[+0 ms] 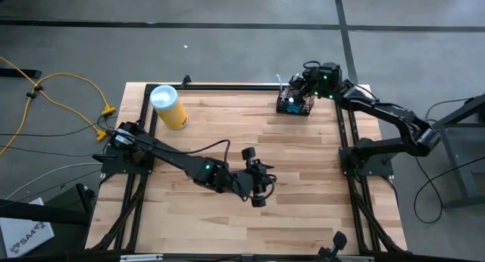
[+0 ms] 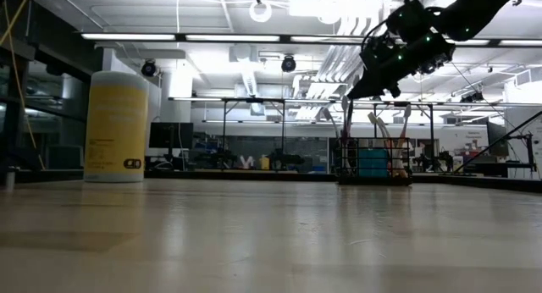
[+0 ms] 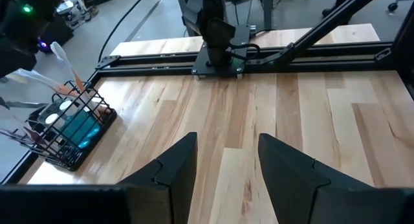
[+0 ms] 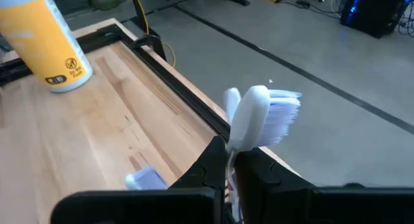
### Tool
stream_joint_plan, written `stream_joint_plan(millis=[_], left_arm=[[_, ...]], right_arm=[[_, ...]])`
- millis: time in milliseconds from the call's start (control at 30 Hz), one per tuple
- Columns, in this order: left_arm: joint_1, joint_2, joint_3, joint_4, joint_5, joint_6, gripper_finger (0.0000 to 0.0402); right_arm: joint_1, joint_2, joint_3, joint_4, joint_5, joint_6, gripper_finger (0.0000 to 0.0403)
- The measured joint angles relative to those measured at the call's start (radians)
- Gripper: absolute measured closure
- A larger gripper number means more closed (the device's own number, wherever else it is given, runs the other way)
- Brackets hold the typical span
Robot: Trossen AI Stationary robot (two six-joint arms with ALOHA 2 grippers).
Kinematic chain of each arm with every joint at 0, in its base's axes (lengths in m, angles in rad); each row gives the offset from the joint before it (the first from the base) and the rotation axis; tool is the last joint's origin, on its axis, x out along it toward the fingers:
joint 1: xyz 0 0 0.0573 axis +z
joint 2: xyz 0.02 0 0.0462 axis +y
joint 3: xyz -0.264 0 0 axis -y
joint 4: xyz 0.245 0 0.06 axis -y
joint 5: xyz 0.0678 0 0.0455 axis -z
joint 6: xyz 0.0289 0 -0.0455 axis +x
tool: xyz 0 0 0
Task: Pick & Place toothbrushing station
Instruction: Put the violet toothbrush into the black wire organizer
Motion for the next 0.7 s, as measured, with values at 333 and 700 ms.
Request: stream_joint_plan(millis=[333,700], left_arm=[[0.002,0.0,0.0,0.0,0.0,0.0,0.0244],[0.002,0.0,0.0,0.0,0.0,-0.004,0.0244]], right_arm=[[-0.035,0.104,0.0,0.018,-0.027,0.0,0.0395],[-0.035,0.183,0.0,0.071,-0.045,0.0,0.035]])
